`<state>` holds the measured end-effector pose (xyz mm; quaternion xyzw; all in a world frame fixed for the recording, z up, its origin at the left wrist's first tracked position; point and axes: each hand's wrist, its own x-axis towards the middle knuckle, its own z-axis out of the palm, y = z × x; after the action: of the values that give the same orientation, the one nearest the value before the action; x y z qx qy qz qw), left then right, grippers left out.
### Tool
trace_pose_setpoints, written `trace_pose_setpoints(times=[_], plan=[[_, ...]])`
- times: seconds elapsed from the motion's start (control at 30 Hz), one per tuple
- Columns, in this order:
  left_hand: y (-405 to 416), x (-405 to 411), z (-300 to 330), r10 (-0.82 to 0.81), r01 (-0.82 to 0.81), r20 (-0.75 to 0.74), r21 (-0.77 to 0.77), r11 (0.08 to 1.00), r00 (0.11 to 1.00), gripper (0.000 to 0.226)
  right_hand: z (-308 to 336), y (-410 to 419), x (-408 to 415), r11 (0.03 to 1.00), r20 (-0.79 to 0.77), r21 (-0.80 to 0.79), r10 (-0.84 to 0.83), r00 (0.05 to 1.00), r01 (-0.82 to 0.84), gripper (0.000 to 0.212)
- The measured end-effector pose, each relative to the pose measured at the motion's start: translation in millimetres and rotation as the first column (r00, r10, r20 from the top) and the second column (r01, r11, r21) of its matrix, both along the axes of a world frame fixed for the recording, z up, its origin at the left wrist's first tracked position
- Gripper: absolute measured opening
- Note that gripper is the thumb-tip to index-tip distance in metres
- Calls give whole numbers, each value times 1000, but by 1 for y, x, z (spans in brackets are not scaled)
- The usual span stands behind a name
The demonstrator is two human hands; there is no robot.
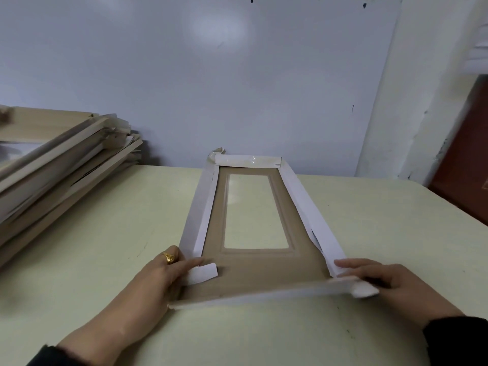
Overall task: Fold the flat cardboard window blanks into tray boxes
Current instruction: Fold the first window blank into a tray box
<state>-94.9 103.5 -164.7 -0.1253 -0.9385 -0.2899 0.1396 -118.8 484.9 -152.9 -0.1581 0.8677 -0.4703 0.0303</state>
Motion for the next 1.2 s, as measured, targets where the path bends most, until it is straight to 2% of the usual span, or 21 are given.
trace_pose_setpoints(times=[0.07, 0.13, 0.27, 0.37, 0.43, 0.53, 0.63, 0.7, 0.77, 0.83, 0.93, 0.97, 1.1, 1.2], plan=[[0, 6, 1, -88, 86, -36, -58, 995, 995, 62, 2, 2, 0, 1000, 16, -13, 3, 1000, -3, 60], [-3, 13, 5, -99, 98, -18, -61, 993, 995, 67, 3, 4, 1, 1000, 38, -19, -22, 999, 23, 53], [0, 12, 8, -82, 82, 5, -13, 997, 997, 65, 1, 7, 5, 985, 160, -161, -33, 987, 59, 36], [0, 14, 8, -96, 96, 2, -11, 995, 995, 69, 4, 6, 6, 964, 203, -242, -61, 977, 111, 41], [-2, 15, 7, -107, 107, -10, -8, 994, 994, 69, 8, 0, 8, 964, 191, -235, -78, 978, 123, 45], [0, 15, 5, -103, 103, -52, -13, 995, 993, 64, 9, -16, 14, 983, -8, -104, -151, 988, 149, 43], [3, 16, 7, -58, 61, -80, 37, 997, 995, 51, 4, -36, 19, 968, -326, 62, -212, 921, 245, 33], [3, 17, 8, -43, 49, -87, 58, 997, 995, 47, 1, -45, 19, 932, -523, 242, -110, 845, 271, 26], [2, 17, 9, -49, 52, -79, 38, 998, 996, 36, -1, -45, 18, 902, -611, 357, 31, 791, 241, 24], [2, 19, 11, -48, 51, -75, 34, 998, 996, 36, -1, -39, 18, 904, -591, 378, 69, 804, 200, 32], [1, 20, 15, -49, 54, -75, 64, 997, 996, 45, 0, -29, 20, 920, -488, 363, 52, 871, 148, 75], [0, 21, 15, -48, 54, -66, 90, 995, 997, 47, 0, -26, 22, 923, -430, 369, 62, 901, 113, 81], [-9, 26, 14, -74, 67, 34, 178, 982, 997, 62, 2, -23, 31, 927, -155, 374, 98, 983, -33, 81], [-17, 29, 11, -124, 88, 177, 202, 976, 976, 66, 4, -27, 32, 924, -156, 379, 115, 981, -48, 77]])
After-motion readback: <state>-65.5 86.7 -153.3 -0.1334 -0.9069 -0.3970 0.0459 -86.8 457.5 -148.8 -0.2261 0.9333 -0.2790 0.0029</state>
